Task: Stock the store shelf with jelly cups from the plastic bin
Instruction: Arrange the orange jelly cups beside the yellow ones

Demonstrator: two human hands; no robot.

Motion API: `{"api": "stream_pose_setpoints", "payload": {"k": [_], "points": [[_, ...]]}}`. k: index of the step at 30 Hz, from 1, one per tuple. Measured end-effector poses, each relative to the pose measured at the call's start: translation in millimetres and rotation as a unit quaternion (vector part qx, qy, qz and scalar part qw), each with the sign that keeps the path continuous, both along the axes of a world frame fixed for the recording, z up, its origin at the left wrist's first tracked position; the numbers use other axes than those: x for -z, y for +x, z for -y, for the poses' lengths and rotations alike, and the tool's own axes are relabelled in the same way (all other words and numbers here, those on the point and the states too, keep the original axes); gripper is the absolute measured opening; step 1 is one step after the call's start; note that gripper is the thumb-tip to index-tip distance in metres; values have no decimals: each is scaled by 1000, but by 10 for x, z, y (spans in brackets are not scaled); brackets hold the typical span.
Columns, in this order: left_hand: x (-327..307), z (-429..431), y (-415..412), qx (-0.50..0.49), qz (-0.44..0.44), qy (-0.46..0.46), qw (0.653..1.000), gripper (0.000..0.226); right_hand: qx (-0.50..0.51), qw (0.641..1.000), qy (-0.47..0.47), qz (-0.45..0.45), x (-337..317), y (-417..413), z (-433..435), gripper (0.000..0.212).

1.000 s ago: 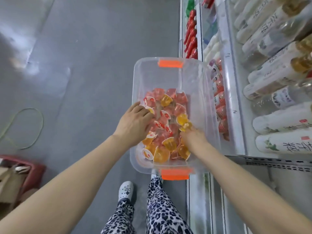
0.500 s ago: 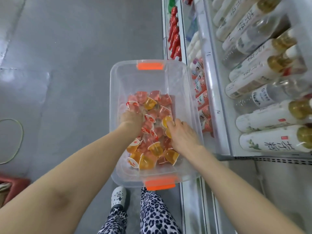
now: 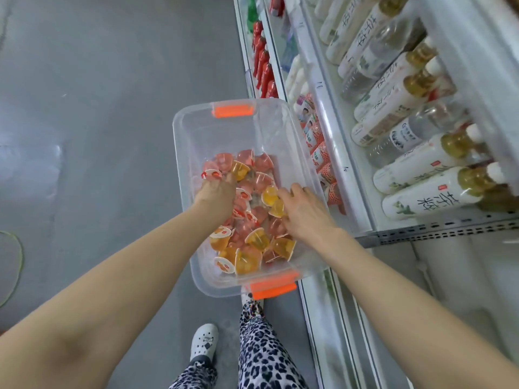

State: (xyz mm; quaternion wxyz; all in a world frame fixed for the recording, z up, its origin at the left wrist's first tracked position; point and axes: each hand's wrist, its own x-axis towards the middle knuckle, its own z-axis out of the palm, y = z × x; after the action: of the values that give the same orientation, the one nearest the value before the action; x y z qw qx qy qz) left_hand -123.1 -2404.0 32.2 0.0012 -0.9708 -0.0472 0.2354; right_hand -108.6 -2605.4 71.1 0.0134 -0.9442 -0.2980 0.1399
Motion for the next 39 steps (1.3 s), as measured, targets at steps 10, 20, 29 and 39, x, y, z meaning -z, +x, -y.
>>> {"api": "stream_pose_setpoints", "payload": {"k": [10,20,29,39], "points": [[-798,179,-722,16,84,-351,932,61,223,953,193,73,-742,-948,487,43],[-1658,1503,-1480,239,83,-437,863,71,402,868,196,215,-1414,-2856,1659,48],[-2392,3148,-2360,396,43,-524,753,51,546,740,158,360,-2144,-4546,2690,47],[-2922,4787,-3450,473,41,-573,668,43,662,610,154,408,-2557,-6078,3923,38]]}}
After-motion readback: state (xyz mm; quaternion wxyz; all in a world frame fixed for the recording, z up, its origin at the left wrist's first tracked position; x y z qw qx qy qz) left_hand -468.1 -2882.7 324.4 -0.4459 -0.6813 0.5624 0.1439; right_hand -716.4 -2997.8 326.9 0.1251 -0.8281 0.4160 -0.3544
